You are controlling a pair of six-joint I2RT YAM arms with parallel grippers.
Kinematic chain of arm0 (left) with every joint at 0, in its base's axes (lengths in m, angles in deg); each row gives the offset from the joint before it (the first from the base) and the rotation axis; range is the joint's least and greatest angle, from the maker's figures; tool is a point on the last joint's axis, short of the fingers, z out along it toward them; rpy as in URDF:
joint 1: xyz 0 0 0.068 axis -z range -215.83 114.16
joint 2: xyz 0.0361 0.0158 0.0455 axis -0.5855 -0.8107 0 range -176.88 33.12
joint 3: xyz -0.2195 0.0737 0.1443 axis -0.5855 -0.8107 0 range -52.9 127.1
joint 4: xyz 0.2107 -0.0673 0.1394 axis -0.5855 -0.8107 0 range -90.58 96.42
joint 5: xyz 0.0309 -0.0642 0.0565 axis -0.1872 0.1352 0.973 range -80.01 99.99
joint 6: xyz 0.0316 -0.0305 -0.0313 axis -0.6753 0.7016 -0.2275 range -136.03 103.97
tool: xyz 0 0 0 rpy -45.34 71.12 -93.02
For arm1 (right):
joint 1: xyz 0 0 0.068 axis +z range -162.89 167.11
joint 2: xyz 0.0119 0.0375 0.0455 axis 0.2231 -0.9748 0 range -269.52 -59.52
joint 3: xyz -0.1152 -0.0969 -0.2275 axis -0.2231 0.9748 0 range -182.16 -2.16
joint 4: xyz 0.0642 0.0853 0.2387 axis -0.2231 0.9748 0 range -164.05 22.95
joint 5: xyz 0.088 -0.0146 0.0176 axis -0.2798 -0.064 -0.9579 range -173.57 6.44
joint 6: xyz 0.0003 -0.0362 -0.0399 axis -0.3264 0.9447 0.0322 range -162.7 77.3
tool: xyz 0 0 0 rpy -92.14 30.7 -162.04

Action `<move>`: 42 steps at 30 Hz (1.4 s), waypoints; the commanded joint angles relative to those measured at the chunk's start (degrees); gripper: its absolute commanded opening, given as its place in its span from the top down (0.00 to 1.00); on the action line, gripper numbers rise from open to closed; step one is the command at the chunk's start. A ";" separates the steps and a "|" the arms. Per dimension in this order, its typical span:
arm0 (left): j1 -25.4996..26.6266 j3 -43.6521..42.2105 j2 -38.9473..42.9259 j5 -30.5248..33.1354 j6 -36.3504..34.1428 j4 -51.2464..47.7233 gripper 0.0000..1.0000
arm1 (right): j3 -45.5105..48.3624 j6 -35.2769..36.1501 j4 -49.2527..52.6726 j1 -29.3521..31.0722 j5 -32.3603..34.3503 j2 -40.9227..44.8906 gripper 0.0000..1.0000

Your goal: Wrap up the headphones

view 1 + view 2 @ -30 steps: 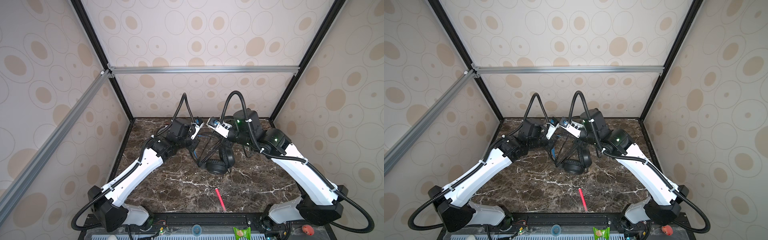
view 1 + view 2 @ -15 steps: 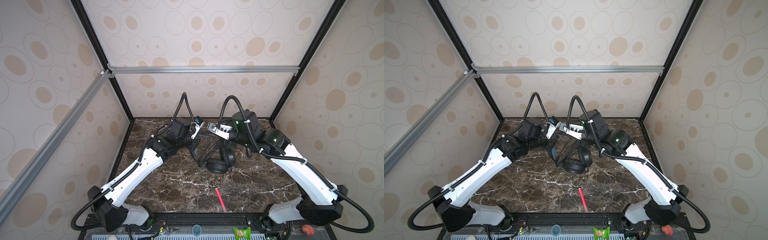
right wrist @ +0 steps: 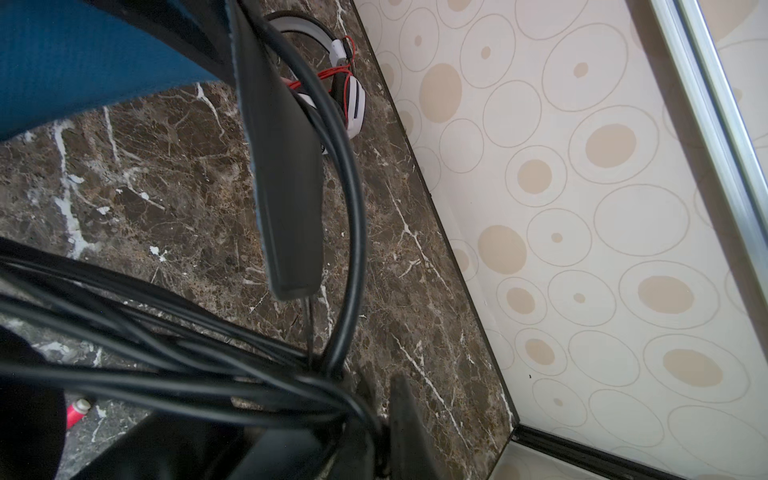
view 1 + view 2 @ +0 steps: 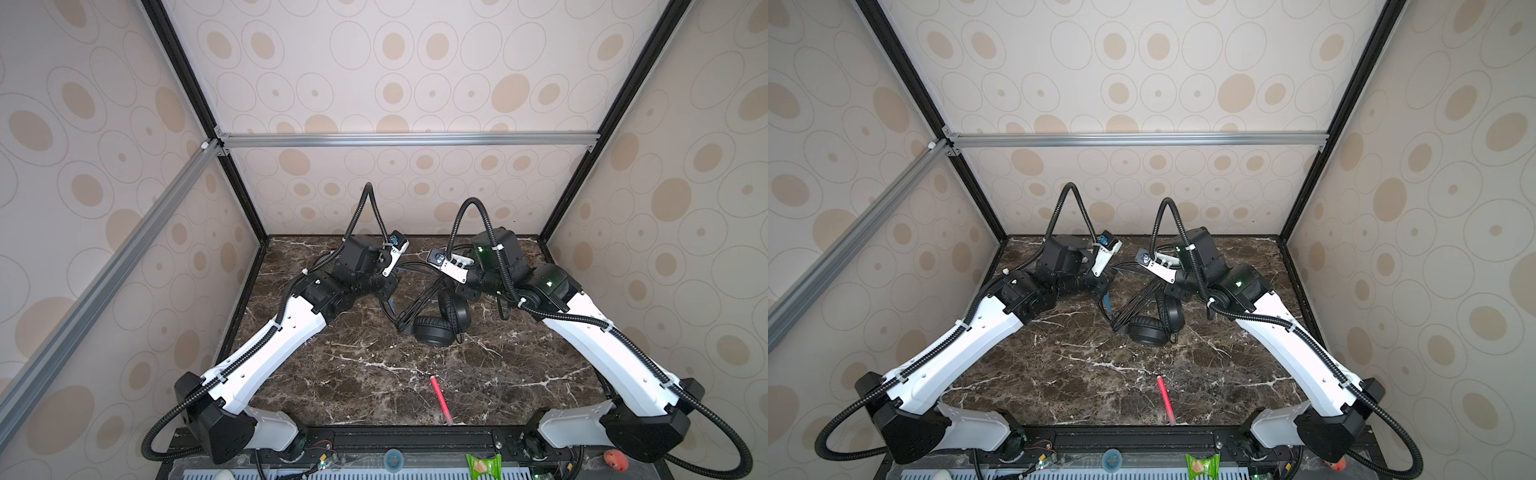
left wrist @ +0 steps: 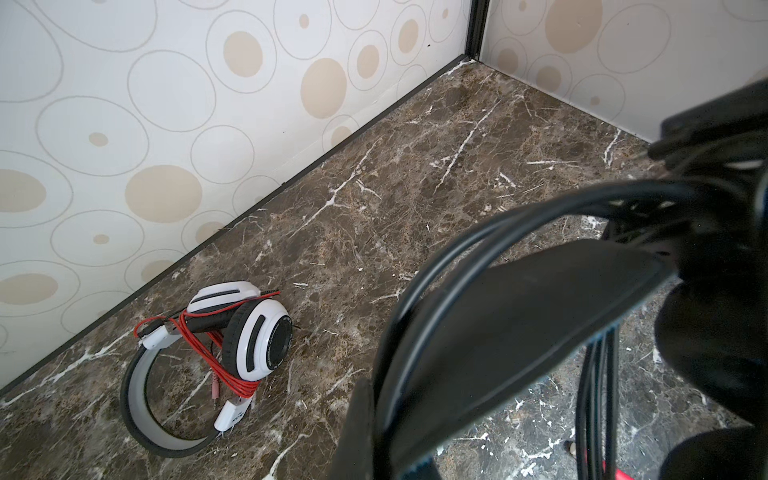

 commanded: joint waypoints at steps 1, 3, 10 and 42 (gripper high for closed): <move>0.56 2.45 1.69 -1.65 -2.66 -5.25 1.00 | 0.52 -3.40 -3.20 -3.62 2.48 1.95 1.00; 0.51 2.60 1.65 -1.65 -2.56 -5.18 1.00 | 1.19 -4.01 -2.76 -4.22 2.18 1.27 1.00; 0.56 2.58 2.01 -1.31 -2.51 -5.13 1.00 | 5.25 -7.08 -3.17 -5.11 -0.13 1.76 0.99; 0.58 -0.65 3.13 4.76 2.20 -6.11 1.00 | 24.58 -20.98 -9.56 -9.01 -4.67 13.00 0.52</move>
